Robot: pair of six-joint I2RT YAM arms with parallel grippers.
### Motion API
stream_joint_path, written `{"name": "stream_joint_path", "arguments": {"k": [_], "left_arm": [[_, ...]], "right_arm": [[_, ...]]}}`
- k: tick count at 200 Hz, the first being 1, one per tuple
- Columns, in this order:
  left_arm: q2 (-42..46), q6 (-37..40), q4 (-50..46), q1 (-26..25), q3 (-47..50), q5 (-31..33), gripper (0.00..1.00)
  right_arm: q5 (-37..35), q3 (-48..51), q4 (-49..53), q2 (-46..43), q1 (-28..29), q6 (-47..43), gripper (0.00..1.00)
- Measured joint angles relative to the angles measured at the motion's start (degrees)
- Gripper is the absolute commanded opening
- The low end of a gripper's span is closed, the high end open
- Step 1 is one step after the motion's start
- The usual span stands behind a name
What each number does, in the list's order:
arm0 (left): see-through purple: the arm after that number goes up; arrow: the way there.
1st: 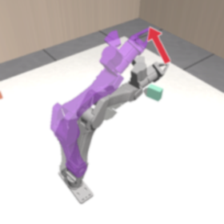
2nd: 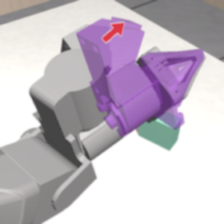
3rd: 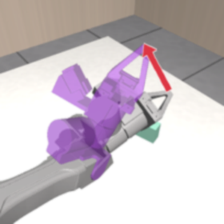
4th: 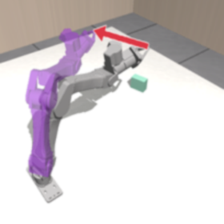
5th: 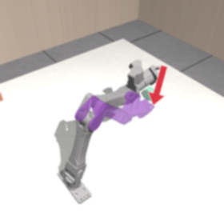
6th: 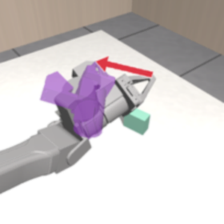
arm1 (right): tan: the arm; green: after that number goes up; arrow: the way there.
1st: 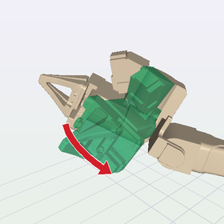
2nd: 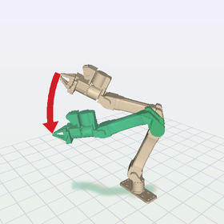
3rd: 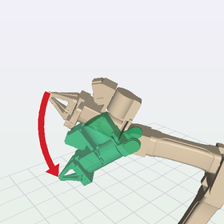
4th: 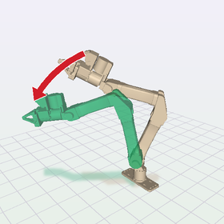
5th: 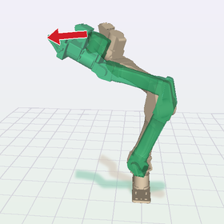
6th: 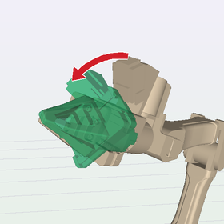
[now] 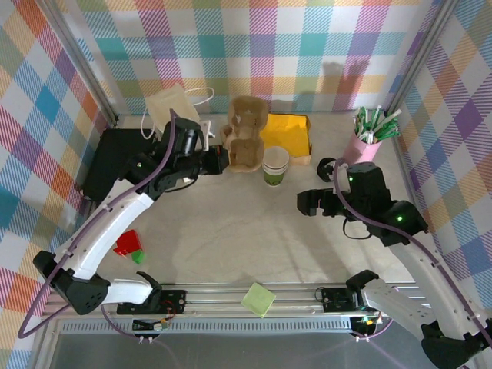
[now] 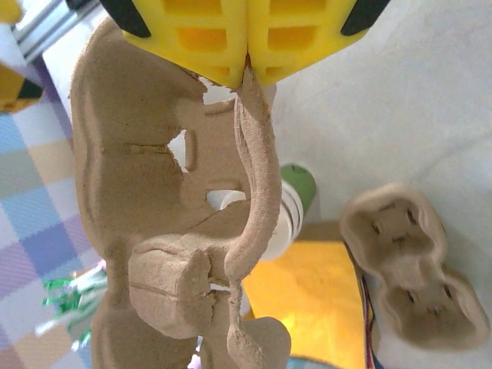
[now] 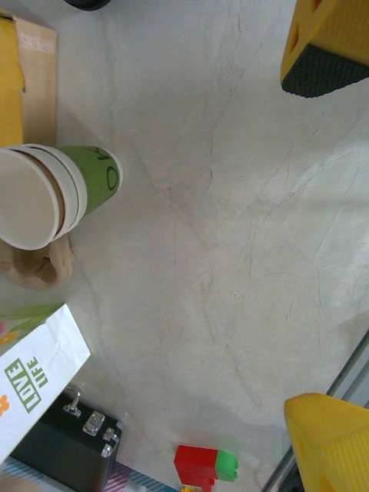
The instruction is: Pack the takeout coffee
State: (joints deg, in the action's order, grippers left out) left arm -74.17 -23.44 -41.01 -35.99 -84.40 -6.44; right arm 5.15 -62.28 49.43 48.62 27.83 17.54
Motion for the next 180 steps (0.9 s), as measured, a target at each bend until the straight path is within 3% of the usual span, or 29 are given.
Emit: {"name": "stream_joint_path", "arguments": {"k": [59, 109, 144, 180], "left_arm": [[4.31, 5.62, -0.81, -2.19, 14.32, -4.48, 0.00], [6.21, 9.77, 1.07, -2.19, 21.75, -7.76, 0.00], [6.32, 11.82, 2.69, -2.19, 25.00, -10.49, 0.00], [6.29, 13.49, 3.89, -2.54, 26.34, -12.61, 0.00]], "right_arm": [[2.43, -7.91, 4.44, 4.02, 0.00, -3.10, 0.90], [6.91, -8.66, 4.68, 7.39, 0.57, -3.21, 0.83], [7.30, -8.66, 4.35, 10.23, 3.85, -3.23, 0.83], [3.85, -9.51, 4.04, 14.97, 10.86, -3.48, 0.83]]}}
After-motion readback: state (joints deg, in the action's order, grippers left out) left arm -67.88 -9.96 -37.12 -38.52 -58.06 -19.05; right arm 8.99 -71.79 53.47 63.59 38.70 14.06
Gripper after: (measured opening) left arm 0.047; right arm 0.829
